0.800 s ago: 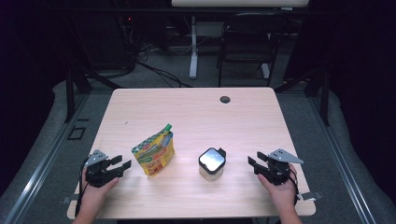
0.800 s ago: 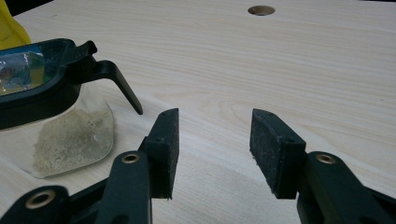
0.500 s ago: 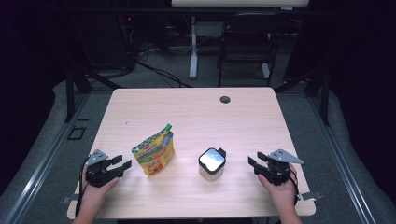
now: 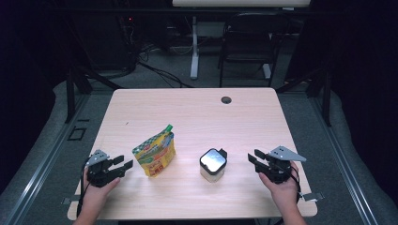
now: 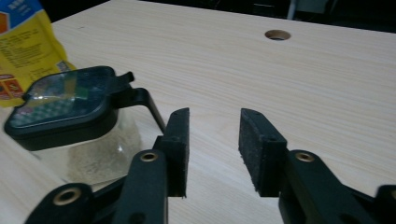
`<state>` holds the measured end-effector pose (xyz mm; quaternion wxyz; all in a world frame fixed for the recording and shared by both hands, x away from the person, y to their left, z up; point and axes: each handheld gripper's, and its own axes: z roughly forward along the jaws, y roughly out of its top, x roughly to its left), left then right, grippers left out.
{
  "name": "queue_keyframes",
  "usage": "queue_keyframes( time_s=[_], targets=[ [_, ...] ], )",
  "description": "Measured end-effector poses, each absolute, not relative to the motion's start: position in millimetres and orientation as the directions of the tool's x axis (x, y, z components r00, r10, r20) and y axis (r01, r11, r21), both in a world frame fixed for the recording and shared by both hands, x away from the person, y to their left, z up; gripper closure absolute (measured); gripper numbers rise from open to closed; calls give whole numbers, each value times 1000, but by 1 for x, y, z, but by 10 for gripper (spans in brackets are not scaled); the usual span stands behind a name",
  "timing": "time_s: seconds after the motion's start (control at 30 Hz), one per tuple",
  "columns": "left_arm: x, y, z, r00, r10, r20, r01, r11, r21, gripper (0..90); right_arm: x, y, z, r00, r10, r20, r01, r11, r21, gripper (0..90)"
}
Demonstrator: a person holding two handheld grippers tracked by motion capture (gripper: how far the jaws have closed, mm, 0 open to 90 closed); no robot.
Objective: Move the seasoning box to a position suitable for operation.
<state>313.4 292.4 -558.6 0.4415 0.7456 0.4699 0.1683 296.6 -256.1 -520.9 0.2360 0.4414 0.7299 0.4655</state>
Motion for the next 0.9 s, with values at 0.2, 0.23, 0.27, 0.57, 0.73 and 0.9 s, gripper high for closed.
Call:
queue_keyframes(
  time_s=[0.2, 0.23, 0.27, 0.57, 0.73, 0.9],
  targets=[
    [310, 295, -559, 499, 853, -153, 550, -175, 817, 490, 308, -244, -515, -533, 844, 59, 439, 216, 872, 689],
    [309, 297, -559, 497, 854, -154, 549, -172, 818, 490, 312, -242, -516, -539, 840, 65, 445, 219, 868, 690],
    [308, 298, -559, 491, 857, -155, 549, -167, 819, 490, 316, -238, -516, -548, 834, 58, 445, 233, 864, 695],
    [301, 305, -557, 491, 854, -172, 554, -153, 819, 515, 325, -212, -535, -618, 786, -20, 431, 360, 827, 726],
    [299, 301, -555, 497, 850, -173, 550, -154, 821, 517, 326, -201, -543, -640, 768, -27, 428, 385, 818, 734],
    [295, 296, -553, 516, 840, -171, 537, -161, 828, 529, 331, -196, -549, -647, 762, -25, 433, 394, 811, 739]
  ],
)
